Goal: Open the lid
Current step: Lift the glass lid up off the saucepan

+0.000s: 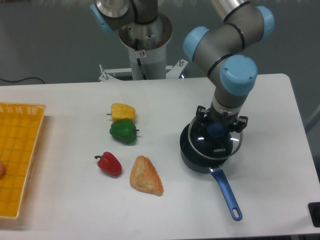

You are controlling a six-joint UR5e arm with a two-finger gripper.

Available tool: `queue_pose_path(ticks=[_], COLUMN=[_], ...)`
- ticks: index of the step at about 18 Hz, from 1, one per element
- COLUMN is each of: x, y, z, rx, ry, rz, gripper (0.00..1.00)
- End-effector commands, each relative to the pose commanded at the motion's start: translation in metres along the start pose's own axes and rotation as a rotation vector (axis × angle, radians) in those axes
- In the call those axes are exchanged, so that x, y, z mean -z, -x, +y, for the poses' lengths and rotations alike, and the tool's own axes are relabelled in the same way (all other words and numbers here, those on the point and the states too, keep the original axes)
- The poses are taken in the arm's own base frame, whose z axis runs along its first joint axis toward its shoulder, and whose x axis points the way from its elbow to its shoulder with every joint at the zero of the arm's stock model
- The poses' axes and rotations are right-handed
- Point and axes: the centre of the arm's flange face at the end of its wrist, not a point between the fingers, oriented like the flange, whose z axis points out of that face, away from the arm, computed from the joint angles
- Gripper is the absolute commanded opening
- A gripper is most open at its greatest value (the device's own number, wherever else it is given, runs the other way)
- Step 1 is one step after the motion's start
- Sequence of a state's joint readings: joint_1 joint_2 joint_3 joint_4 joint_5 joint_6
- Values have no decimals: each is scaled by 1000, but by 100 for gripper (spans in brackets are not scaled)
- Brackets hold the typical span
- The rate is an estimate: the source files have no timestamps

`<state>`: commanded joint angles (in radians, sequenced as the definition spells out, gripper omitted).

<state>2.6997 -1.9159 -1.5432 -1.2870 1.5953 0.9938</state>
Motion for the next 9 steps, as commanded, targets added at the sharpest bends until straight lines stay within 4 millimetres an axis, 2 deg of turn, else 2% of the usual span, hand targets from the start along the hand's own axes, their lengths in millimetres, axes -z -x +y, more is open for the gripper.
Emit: queue_pose_path(ticks=[9], x=[3], y=[29], z=[35], rx=[-89], ry=[-4], rz=[4], gripper=[37])
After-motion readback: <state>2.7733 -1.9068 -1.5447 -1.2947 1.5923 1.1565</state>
